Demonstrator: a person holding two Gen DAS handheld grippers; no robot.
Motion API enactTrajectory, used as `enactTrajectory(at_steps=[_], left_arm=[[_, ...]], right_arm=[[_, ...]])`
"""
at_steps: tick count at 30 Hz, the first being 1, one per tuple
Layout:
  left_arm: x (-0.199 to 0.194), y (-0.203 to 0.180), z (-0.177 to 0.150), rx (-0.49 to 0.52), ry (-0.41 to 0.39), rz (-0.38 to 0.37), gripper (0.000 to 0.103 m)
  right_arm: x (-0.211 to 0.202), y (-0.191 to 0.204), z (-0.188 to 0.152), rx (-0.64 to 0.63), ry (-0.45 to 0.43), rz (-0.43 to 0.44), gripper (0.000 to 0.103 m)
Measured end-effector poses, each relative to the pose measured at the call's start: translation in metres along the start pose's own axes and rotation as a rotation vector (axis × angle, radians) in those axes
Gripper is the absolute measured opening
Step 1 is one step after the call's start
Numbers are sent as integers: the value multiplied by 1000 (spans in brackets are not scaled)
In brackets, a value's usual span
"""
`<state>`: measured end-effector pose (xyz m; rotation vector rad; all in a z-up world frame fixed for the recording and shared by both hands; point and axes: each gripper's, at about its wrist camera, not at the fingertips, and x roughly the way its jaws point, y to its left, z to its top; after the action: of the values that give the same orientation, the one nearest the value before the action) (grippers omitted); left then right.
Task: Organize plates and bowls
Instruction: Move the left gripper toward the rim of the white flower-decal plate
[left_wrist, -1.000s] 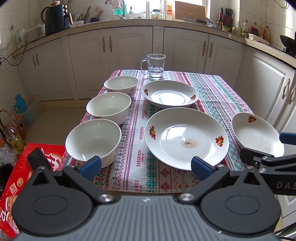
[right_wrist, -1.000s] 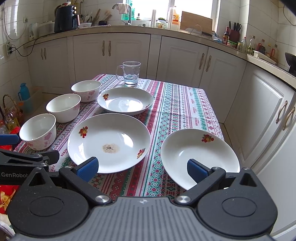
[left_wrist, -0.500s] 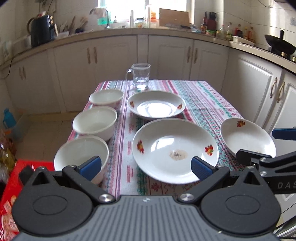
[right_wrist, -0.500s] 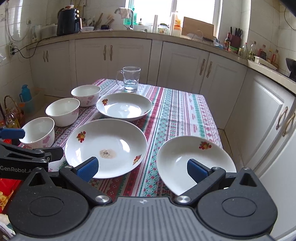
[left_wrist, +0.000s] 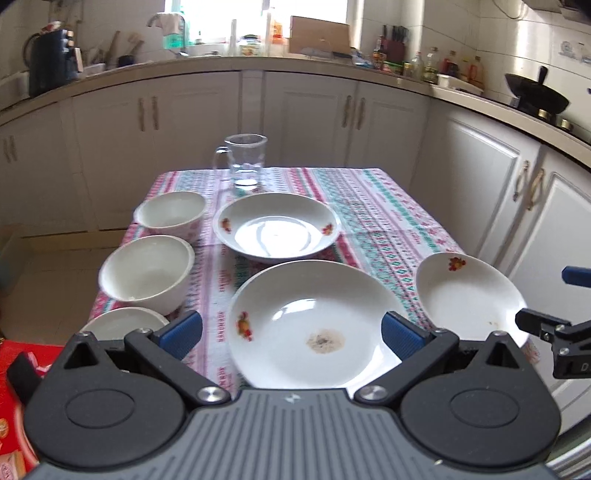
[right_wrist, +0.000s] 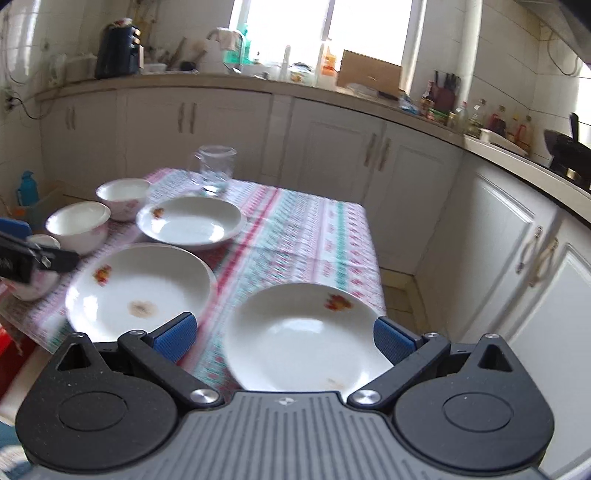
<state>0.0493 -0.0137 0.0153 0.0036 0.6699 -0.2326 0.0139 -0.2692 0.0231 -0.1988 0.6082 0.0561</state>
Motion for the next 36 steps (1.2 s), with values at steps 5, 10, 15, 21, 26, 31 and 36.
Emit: enactTrajectory(at_steps=[5,10,15,21,26,31,36], left_arm=[[11,-7,1,27,-47,-5,102],[24,-12,6,39,-40,-28,102],[39,-17,11,43,-7,-55,102],[54,-23,17,41,47,-152,102],[65,-37,24,93,72,-175,102],[76,-51,33,128,90,-230,102],[93,-64,41,146,127,-311,102]], right_arm=[[13,-19,-24,5,61,-3,103],[34,-31,-52,51,133,33,103],[56,-35,-67,86,179,72,103],[74,-38,-72,96,194,123,103],[82,-39,-70,81,184,136,103],[82,-43,-72,71,164,148,103],[77,-47,-84,56,77,171,103]])
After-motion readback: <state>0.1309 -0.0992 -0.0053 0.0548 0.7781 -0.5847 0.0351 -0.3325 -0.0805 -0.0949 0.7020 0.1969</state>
